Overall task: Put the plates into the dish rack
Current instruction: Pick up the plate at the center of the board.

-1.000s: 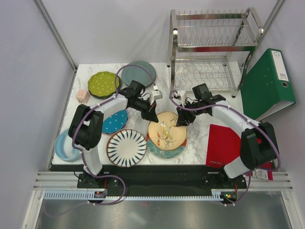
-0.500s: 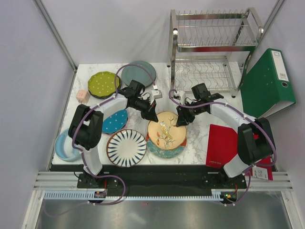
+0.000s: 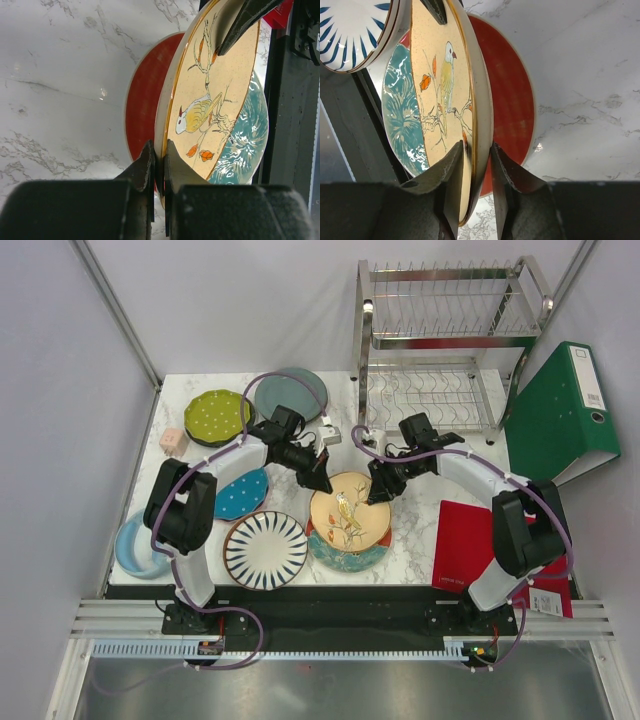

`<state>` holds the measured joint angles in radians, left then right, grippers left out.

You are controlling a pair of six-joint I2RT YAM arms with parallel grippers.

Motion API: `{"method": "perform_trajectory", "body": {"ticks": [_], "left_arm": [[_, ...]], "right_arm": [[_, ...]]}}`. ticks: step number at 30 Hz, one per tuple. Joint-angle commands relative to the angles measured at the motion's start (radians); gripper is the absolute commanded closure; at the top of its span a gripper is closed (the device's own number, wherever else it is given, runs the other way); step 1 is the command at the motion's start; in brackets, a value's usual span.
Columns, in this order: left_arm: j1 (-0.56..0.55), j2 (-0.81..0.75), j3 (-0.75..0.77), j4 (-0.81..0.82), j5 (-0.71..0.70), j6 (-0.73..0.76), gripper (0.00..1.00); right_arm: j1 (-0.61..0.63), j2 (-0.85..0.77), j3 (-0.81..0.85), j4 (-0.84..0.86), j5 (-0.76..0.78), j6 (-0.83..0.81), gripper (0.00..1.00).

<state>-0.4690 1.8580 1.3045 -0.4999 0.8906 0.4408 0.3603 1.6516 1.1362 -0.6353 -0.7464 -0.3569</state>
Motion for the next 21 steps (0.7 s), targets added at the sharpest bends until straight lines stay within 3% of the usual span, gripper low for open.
{"method": "perform_trajectory", "body": {"ticks": [1, 4, 7, 9, 10, 11, 12, 14, 15, 21], "left_arm": [[-0.002, -0.023, 0.099, 0.166, 0.047, -0.045, 0.98], [-0.002, -0.020, 0.108, 0.167, 0.048, -0.051, 0.98], [-0.003, -0.019, 0.110, 0.170, 0.047, -0.054, 0.98], [-0.002, -0.017, 0.108, 0.182, 0.045, -0.066, 0.98], [-0.002, -0.019, 0.108, 0.190, 0.032, -0.077, 0.98], [-0.003, -0.022, 0.111, 0.196, 0.018, -0.102, 0.94], [-0.002, -0.026, 0.113, 0.196, 0.002, -0.109, 0.80], [0.006, -0.072, 0.107, 0.196, -0.056, -0.117, 0.68], [0.010, -0.092, 0.102, 0.196, -0.067, -0.114, 0.57], [0.073, -0.351, 0.076, 0.195, -0.203, -0.129, 0.29]], "right_arm": [[0.025, 0.023, 0.031, -0.032, -0.120, -0.017, 0.66], [0.025, 0.028, 0.028, -0.030, -0.119, -0.016, 0.67], [0.026, 0.030, 0.033, -0.027, -0.120, -0.019, 0.83], [0.025, 0.028, 0.037, -0.026, -0.128, -0.024, 1.00], [0.026, 0.021, 0.040, -0.023, -0.128, -0.021, 1.00], [0.026, 0.013, 0.045, -0.021, -0.126, -0.019, 1.00], [0.025, 0.004, 0.051, -0.027, -0.119, -0.016, 1.00], [0.017, -0.039, 0.069, -0.049, -0.105, -0.025, 1.00], [0.011, -0.055, 0.079, -0.081, -0.099, -0.042, 1.00], [-0.024, -0.197, 0.137, -0.165, -0.080, -0.037, 1.00]]}}
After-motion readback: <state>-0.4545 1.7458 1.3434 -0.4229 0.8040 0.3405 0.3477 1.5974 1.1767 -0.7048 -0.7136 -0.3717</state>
